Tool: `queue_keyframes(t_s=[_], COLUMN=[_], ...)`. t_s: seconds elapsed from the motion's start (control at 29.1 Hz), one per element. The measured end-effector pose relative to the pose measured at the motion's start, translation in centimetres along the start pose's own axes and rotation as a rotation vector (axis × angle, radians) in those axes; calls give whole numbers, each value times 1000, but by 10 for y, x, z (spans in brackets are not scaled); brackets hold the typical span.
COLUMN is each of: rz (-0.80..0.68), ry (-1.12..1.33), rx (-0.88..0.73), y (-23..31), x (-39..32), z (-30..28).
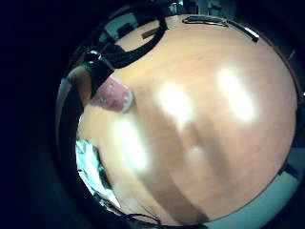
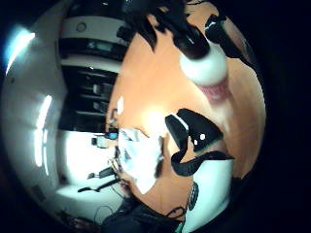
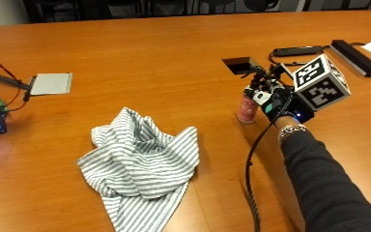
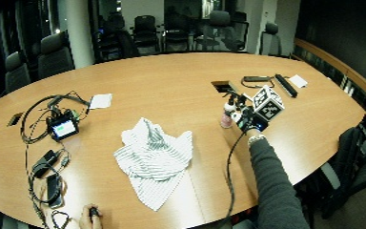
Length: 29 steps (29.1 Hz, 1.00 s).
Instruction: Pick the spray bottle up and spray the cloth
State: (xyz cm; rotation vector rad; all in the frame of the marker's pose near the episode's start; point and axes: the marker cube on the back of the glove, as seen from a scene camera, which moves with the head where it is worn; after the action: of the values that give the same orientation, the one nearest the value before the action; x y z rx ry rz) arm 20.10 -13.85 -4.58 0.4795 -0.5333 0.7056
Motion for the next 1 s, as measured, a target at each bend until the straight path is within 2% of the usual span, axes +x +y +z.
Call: queue_keyframes(t_s=[0.1, 0.38, 0.62, 0.86, 1.0], rz=[22, -40, -239, -338, -338], ry=[-129, -472, -520, -516, -495], rx=[56, 124, 226, 401, 434], y=[-8, -18, -24, -9, -2], x=[1, 1, -8, -24, -26], z=[3, 14, 16, 3, -1])
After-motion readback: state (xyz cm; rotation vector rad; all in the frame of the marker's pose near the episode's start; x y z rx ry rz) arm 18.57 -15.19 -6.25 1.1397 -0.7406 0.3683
